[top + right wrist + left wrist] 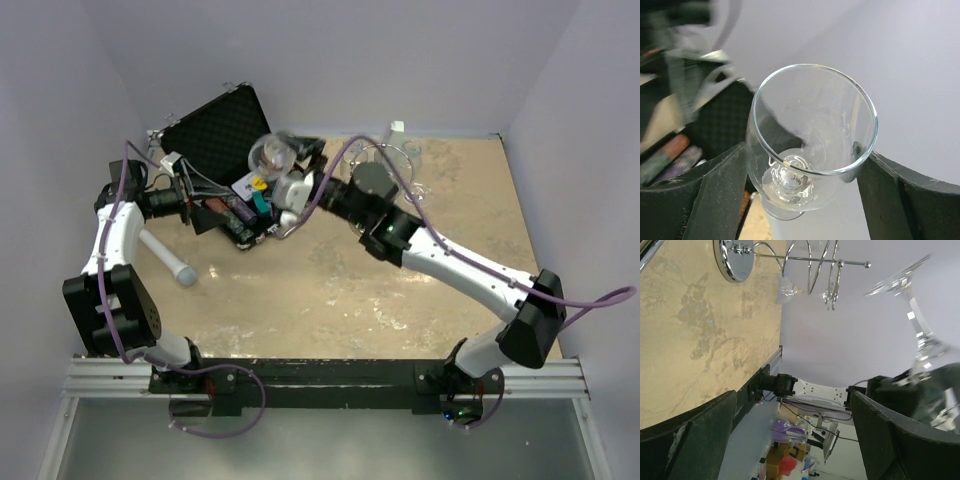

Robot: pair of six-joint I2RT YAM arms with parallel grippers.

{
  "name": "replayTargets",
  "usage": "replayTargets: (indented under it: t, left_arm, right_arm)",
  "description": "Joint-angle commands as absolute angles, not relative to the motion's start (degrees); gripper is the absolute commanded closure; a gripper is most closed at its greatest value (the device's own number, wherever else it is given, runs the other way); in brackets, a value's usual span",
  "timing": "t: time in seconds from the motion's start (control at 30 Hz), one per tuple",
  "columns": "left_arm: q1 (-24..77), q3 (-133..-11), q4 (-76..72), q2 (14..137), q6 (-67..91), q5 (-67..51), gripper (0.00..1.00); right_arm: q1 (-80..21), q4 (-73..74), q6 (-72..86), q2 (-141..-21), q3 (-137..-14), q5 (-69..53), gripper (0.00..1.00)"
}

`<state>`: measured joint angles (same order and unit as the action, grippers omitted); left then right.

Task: Take the wine glass off the wine glass rack

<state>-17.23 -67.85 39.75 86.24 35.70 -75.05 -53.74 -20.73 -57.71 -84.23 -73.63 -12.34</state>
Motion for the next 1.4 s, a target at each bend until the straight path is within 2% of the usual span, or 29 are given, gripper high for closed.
replayTargets:
  t: [0.0, 0.17, 0.57, 0.77, 0.97, 1.13, 1.37]
  left_arm:
    - [-17.58, -69.25, 39.55, 85.69, 33.67, -75.24, 0.00]
    - [-17.58, -70.49, 39.20, 86.75, 33.05, -73.83, 0.00]
    - [-16.97, -74.97, 42.71, 87.36, 21.54, -69.26, 0.00]
    - [-14.15, -75.50, 43.50, 87.28, 19.69, -68.38, 0.00]
    - [-13.01, -75.24, 44.56, 86.66, 17.93, -67.15, 0.00]
    - [-13.01, -75.50, 45.88, 86.13, 15.91, -66.27, 0.00]
    - [-13.10, -76.99, 50.80, 86.57, 8.45, -62.93, 0.00]
  right_arm:
    - [-46.25, -26.64, -35.36, -84.63, -88.39, -6.42, 0.54]
    - [-38.60, -25.49, -27.87, -87.27, -96.32, -2.73, 0.55]
    - [-16.45, -18.82, -15.39, -91.75, -102.04, 6.94, 0.55]
    - [-5.28, -16.79, -11.69, -91.32, -96.25, 8.53, 0.55]
    - [1.74, -18.98, -10.98, -88.42, -83.17, 5.46, 0.55]
    - [5.00, -24.08, -11.78, -87.10, -73.05, -1.56, 0.54]
    - [7.03, -29.35, -12.48, -89.73, -67.50, -5.01, 0.53]
